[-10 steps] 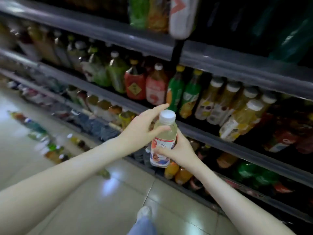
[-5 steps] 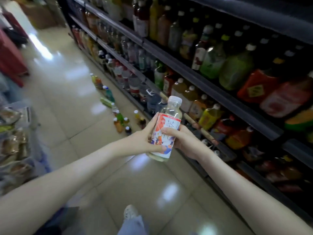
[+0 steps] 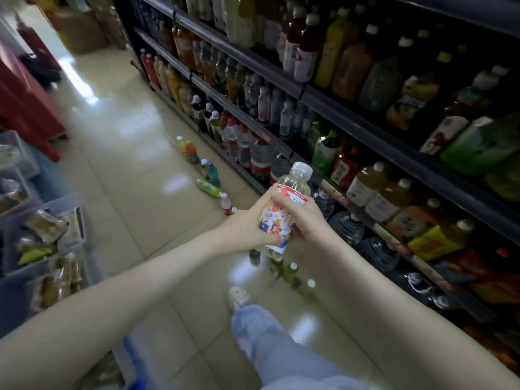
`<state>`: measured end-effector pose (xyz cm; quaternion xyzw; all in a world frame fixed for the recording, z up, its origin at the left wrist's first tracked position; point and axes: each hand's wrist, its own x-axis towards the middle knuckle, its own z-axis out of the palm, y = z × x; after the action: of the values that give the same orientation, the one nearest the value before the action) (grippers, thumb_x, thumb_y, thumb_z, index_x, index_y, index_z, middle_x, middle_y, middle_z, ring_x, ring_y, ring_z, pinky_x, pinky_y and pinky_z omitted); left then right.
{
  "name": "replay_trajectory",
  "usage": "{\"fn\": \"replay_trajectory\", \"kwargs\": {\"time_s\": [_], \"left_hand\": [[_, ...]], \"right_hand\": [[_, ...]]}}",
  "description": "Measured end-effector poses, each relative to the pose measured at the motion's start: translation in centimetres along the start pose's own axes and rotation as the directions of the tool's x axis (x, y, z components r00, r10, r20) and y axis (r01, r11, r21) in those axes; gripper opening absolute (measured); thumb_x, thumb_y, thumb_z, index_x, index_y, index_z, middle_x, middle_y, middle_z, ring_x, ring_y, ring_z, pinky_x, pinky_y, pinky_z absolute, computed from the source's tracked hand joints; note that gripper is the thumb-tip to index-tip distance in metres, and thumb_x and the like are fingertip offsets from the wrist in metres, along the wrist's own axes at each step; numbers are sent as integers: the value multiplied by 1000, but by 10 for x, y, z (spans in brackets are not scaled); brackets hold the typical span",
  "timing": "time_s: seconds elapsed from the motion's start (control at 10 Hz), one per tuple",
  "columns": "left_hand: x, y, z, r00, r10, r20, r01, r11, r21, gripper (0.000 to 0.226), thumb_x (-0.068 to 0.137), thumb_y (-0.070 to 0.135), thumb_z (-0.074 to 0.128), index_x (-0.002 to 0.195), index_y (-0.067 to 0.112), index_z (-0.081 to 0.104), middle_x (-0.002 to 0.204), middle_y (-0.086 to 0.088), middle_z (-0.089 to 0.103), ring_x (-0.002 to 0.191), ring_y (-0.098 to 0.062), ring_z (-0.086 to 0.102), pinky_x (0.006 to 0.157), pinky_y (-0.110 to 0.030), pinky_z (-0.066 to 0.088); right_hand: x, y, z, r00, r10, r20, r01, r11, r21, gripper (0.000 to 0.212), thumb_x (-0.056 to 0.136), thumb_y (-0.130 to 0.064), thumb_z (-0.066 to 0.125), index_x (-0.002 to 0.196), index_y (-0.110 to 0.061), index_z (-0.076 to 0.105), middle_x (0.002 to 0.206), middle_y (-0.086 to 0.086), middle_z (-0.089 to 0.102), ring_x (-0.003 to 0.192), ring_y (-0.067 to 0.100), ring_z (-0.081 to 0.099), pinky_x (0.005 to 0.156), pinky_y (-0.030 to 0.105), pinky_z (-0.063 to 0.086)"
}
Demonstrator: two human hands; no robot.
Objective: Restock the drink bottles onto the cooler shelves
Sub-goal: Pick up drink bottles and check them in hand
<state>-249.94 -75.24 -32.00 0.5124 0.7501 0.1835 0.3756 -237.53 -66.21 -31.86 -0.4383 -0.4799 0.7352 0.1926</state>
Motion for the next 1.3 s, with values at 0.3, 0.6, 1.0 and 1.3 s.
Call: {"fn": "replay_trajectory", "kwargs": {"time_s": [0.3, 0.6, 1.0, 1.3], "left_hand": [[121, -111, -242, 999, -35, -13, 36, 995, 95, 65, 93, 47, 49, 147, 45, 13, 120, 1, 64, 107, -18, 60, 92, -29, 46], [210, -224, -421, 997, -36, -72, 45, 991, 126, 59, 93, 48, 48, 147, 40, 24, 126, 5, 56, 117, -15, 52, 90, -21, 39], [374, -259, -608, 937, 255, 238, -307, 926, 218, 64, 94, 44, 49, 145, 51, 11, 106, 16, 59, 98, -16, 63, 74, -24, 51], [486, -244, -634, 851, 365, 377, -439, 888, 133, 59, 96, 40, 48, 145, 49, 16, 105, 13, 61, 90, -31, 64, 71, -37, 54]], "right_hand": [[228, -77, 160, 999, 11, 49, -8, 997, -73, 27, 86, -24, 70, 108, -10, 64, 89, 8, 74, 79, 22, 72, 64, 31, 55], [387, -157, 313, 993, -108, 45, 116, 968, -223, 26, 78, -29, 77, 99, -18, 66, 95, 6, 74, 84, 22, 72, 80, 45, 58], [517, -244, 404, 884, -243, -400, 233, 970, -74, 31, 76, -28, 79, 101, -20, 63, 90, 0, 74, 81, 15, 72, 66, 31, 56], [597, -285, 372, 776, -215, -593, 188, 976, -107, 75, 49, -48, 82, 113, -19, 57, 100, -2, 72, 88, 14, 71, 80, 41, 58]]}}
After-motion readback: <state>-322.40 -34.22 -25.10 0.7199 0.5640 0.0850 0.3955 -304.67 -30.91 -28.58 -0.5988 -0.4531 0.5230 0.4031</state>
